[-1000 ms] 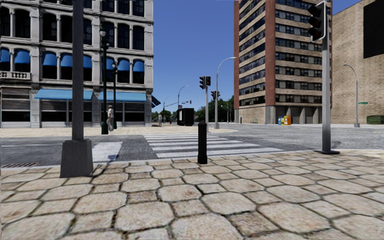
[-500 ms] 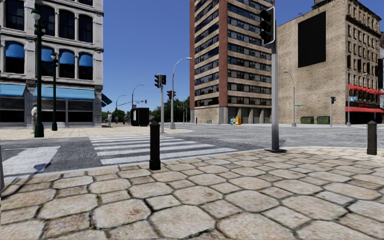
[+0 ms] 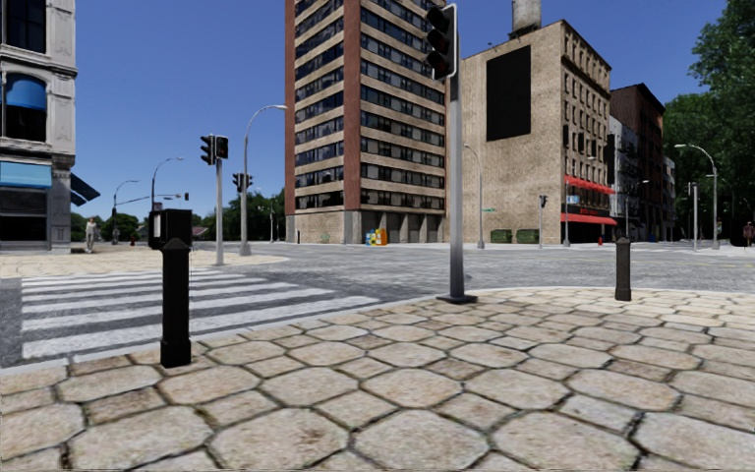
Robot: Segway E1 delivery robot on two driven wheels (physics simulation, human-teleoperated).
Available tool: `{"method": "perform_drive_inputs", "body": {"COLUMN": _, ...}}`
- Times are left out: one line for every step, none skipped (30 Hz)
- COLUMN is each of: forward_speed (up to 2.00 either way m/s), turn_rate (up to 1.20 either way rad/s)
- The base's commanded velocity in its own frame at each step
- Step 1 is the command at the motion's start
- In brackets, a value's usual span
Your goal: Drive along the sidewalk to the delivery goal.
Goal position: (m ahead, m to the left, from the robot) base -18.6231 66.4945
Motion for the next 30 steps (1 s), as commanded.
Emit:
{"method": "perform_drive_inputs", "body": {"forward_speed": 2.0, "turn_rate": -0.55}}
{"method": "perform_drive_inputs", "body": {"forward_speed": 2.0, "turn_rate": -0.53}}
{"method": "perform_drive_inputs", "body": {"forward_speed": 2.0, "turn_rate": -0.42}}
{"method": "perform_drive_inputs", "body": {"forward_speed": 2.0, "turn_rate": -0.3}}
{"method": "perform_drive_inputs", "body": {"forward_speed": 2.0, "turn_rate": -0.3}}
{"method": "perform_drive_inputs", "body": {"forward_speed": 2.0, "turn_rate": -0.03}}
{"method": "perform_drive_inputs", "body": {"forward_speed": 2.0, "turn_rate": 0.0}}
{"method": "perform_drive_inputs", "body": {"forward_speed": 2.0, "turn_rate": 0.0}}
{"method": "perform_drive_inputs", "body": {"forward_speed": 2.0, "turn_rate": 0.0}}
{"method": "perform_drive_inputs", "body": {"forward_speed": 2.0, "turn_rate": 0.0}}
{"method": "perform_drive_inputs", "body": {"forward_speed": 2.0, "turn_rate": 0.0}}
{"method": "perform_drive_inputs", "body": {"forward_speed": 2.0, "turn_rate": 0.0}}
{"method": "perform_drive_inputs", "body": {"forward_speed": 2.0, "turn_rate": 0.0}}
{"method": "perform_drive_inputs", "body": {"forward_speed": 2.0, "turn_rate": 0.0}}
{"method": "perform_drive_inputs", "body": {"forward_speed": 2.0, "turn_rate": 0.0}}
{"method": "perform_drive_inputs", "body": {"forward_speed": 2.0, "turn_rate": 0.0}}
{"method": "perform_drive_inputs", "body": {"forward_speed": 2.0, "turn_rate": 0.0}}
{"method": "perform_drive_inputs", "body": {"forward_speed": 2.0, "turn_rate": 0.07}}
{"method": "perform_drive_inputs", "body": {"forward_speed": 2.0, "turn_rate": 0.12}}
{"method": "perform_drive_inputs", "body": {"forward_speed": 2.0, "turn_rate": 0.17}}
{"method": "perform_drive_inputs", "body": {"forward_speed": 2.0, "turn_rate": 0.26}}
{"method": "perform_drive_inputs", "body": {"forward_speed": 2.0, "turn_rate": 0.26}}
{"method": "perform_drive_inputs", "body": {"forward_speed": 2.0, "turn_rate": 0.35}}
{"method": "perform_drive_inputs", "body": {"forward_speed": 2.0, "turn_rate": 0.38}}
{"method": "perform_drive_inputs", "body": {"forward_speed": 2.0, "turn_rate": 0.44}}
{"method": "perform_drive_inputs", "body": {"forward_speed": 2.0, "turn_rate": 0.53}}
{"method": "perform_drive_inputs", "body": {"forward_speed": 2.0, "turn_rate": 0.57}}
{"method": "perform_drive_inputs", "body": {"forward_speed": 2.0, "turn_rate": 0.57}}
{"method": "perform_drive_inputs", "body": {"forward_speed": 1.96, "turn_rate": 0.58}}
{"method": "perform_drive_inputs", "body": {"forward_speed": 1.89, "turn_rate": 0.58}}
